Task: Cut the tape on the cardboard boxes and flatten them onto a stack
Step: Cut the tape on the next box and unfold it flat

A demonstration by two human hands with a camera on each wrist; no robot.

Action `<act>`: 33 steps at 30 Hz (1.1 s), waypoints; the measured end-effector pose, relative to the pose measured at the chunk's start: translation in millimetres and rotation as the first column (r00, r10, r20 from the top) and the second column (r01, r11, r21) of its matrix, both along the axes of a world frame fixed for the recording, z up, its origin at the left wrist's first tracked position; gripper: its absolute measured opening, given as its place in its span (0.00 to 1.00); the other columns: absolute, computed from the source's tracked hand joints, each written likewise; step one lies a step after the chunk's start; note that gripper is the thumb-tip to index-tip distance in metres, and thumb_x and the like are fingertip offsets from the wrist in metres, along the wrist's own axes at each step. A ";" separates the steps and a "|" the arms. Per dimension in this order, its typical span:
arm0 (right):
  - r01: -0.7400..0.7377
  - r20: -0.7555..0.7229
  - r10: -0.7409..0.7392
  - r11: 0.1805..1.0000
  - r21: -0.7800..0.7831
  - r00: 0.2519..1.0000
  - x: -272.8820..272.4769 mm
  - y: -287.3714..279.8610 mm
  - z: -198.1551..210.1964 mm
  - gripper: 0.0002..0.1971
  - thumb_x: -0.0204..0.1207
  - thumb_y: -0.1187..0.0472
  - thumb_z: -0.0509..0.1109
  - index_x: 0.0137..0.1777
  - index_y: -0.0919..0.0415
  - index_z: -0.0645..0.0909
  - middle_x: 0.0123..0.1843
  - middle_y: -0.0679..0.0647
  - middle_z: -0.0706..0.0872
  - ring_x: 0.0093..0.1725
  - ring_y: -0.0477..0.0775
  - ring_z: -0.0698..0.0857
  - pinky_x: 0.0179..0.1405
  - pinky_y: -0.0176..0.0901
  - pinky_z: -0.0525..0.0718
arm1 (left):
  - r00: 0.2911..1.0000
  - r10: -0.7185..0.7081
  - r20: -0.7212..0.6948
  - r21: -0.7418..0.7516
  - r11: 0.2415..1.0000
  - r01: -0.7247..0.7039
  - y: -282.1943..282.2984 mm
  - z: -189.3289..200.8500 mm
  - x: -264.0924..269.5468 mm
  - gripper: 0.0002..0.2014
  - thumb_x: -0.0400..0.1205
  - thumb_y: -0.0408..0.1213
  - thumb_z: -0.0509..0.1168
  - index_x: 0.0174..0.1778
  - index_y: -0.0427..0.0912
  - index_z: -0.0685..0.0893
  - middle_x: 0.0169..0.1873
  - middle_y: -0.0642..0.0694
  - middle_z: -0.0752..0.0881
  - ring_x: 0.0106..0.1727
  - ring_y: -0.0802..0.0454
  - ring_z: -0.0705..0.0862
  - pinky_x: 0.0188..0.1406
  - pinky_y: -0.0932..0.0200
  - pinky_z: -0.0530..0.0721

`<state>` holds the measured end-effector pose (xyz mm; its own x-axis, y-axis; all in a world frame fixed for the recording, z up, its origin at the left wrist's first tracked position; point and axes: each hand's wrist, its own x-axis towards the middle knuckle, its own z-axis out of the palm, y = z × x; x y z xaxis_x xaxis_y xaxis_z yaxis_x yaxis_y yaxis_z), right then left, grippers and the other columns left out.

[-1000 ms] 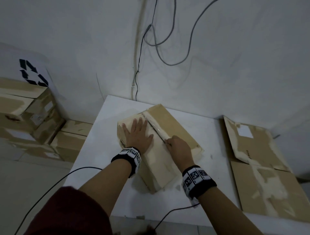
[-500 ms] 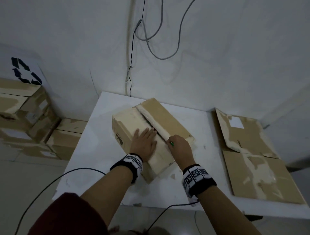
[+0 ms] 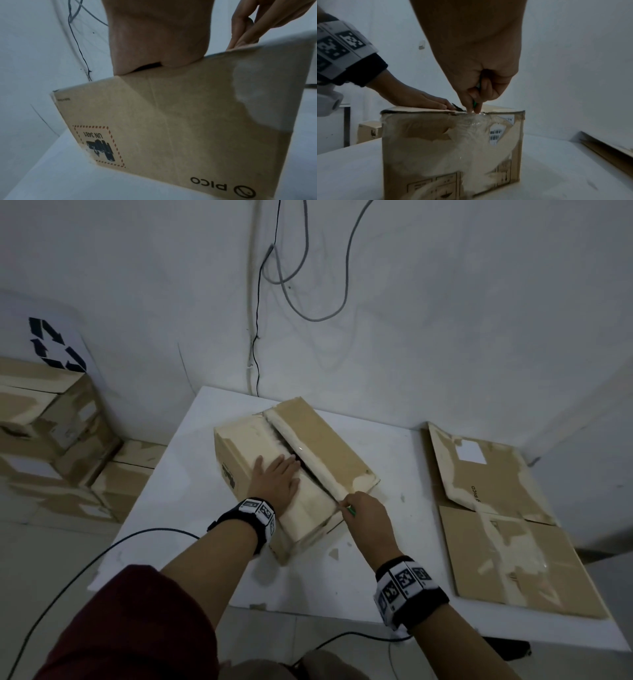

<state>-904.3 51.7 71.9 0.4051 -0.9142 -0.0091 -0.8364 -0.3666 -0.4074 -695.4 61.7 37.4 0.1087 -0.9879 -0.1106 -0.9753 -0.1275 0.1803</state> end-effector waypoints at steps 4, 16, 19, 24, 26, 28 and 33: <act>-0.004 0.016 0.003 1.000 0.012 1.000 -11.3 4.0 1.7 0.08 0.84 0.58 0.67 0.54 0.60 0.86 0.50 0.53 0.85 0.47 0.51 0.81 0.42 0.39 0.75 | 1.000 0.012 0.020 0.024 1.000 -0.012 -0.9 3.0 -3.0 0.25 0.90 0.46 0.40 0.85 0.50 0.51 0.85 0.54 0.51 0.85 0.54 0.50 0.81 0.36 0.45; 0.266 0.556 -0.384 0.922 0.282 0.737 -19.5 -18.8 -5.6 0.07 0.80 0.52 0.72 0.47 0.54 0.86 0.42 0.51 0.88 0.45 0.48 0.85 0.42 0.38 0.75 | 0.949 -0.299 -0.098 -0.098 0.952 0.289 -18.1 25.9 1.6 0.25 0.80 0.62 0.62 0.65 0.47 0.79 0.63 0.48 0.80 0.65 0.47 0.77 0.68 0.51 0.68; 0.269 0.596 -0.440 0.894 0.358 0.672 -2.1 -18.2 -17.3 0.06 0.81 0.55 0.72 0.49 0.58 0.85 0.40 0.51 0.86 0.43 0.50 0.84 0.38 0.33 0.76 | 0.922 -0.357 -0.151 -0.074 0.934 0.350 -19.0 24.2 2.2 0.36 0.70 0.71 0.64 0.65 0.48 0.80 0.59 0.49 0.80 0.58 0.48 0.78 0.56 0.54 0.76; 0.310 0.655 -0.457 0.890 0.336 0.602 6.3 -30.3 -19.6 0.05 0.81 0.57 0.72 0.49 0.58 0.85 0.41 0.54 0.86 0.42 0.50 0.84 0.34 0.24 0.77 | 0.917 -0.391 -0.078 0.009 0.920 0.393 -22.3 23.6 1.0 0.44 0.61 0.78 0.63 0.70 0.56 0.77 0.58 0.51 0.75 0.60 0.50 0.72 0.60 0.54 0.72; 0.315 0.655 -0.454 0.891 0.327 0.604 3.6 -38.2 -20.0 0.06 0.81 0.56 0.72 0.49 0.58 0.85 0.43 0.56 0.87 0.42 0.50 0.84 0.34 0.23 0.77 | 0.921 -0.384 -0.062 0.031 0.922 0.387 -26.7 28.1 -3.2 0.43 0.61 0.76 0.67 0.68 0.54 0.77 0.59 0.49 0.73 0.61 0.48 0.70 0.60 0.53 0.69; 0.316 0.646 -0.457 0.890 0.330 0.612 2.4 -41.9 -19.8 0.06 0.80 0.56 0.72 0.48 0.58 0.84 0.43 0.57 0.88 0.41 0.49 0.84 0.34 0.22 0.76 | 0.927 -0.371 -0.053 0.026 0.927 0.373 -30.8 30.8 -7.7 0.41 0.62 0.72 0.71 0.65 0.51 0.77 0.60 0.49 0.71 0.63 0.47 0.68 0.62 0.52 0.67; 0.232 0.600 -0.377 0.923 0.307 0.705 1.4 -44.1 -25.4 0.04 0.80 0.54 0.72 0.48 0.52 0.86 0.42 0.53 0.89 0.44 0.47 0.85 0.40 0.29 0.76 | 0.939 -0.341 -0.044 0.072 0.936 0.343 -34.5 37.3 -12.7 0.39 0.62 0.68 0.75 0.61 0.48 0.75 0.59 0.49 0.72 0.62 0.47 0.67 0.61 0.50 0.64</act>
